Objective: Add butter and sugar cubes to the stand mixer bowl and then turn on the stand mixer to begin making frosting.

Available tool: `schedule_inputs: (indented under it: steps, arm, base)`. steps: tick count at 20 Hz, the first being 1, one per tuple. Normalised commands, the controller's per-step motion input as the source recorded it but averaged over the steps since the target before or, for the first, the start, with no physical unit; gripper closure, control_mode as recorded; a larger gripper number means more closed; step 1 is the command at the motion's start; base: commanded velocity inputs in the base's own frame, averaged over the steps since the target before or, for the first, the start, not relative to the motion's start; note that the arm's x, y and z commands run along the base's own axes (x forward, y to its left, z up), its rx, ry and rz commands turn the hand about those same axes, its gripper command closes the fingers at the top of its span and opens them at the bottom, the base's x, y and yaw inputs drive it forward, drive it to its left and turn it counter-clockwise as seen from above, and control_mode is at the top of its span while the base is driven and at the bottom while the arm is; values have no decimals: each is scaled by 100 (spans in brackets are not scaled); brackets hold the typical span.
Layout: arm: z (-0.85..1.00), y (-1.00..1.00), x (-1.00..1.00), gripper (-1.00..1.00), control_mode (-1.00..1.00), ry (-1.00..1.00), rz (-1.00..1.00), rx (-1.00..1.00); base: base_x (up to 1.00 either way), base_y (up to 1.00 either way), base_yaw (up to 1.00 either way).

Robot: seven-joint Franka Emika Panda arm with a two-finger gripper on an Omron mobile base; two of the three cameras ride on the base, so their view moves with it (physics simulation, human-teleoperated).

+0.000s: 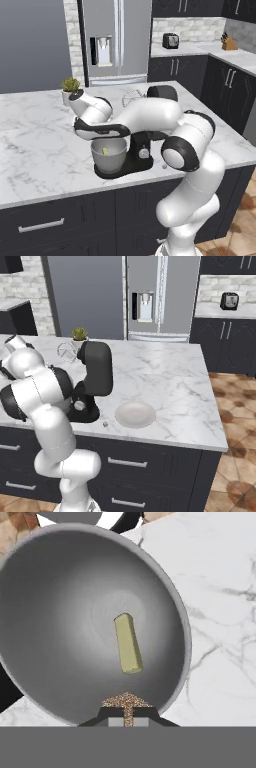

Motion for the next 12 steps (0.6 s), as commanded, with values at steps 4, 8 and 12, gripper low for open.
schedule_inputs:
  steps: [4, 8, 12]
  arm:
    - [-54, -8, 33, 100, -100, 0, 0, 0]
    - [-40, -7, 27, 100, -100, 1, 0, 0]
    - [-48, -9, 21, 100, -100, 5, 0, 0]
  base:
    - [0, 0, 0]
    - [0, 0, 0]
    - [0, 0, 0]
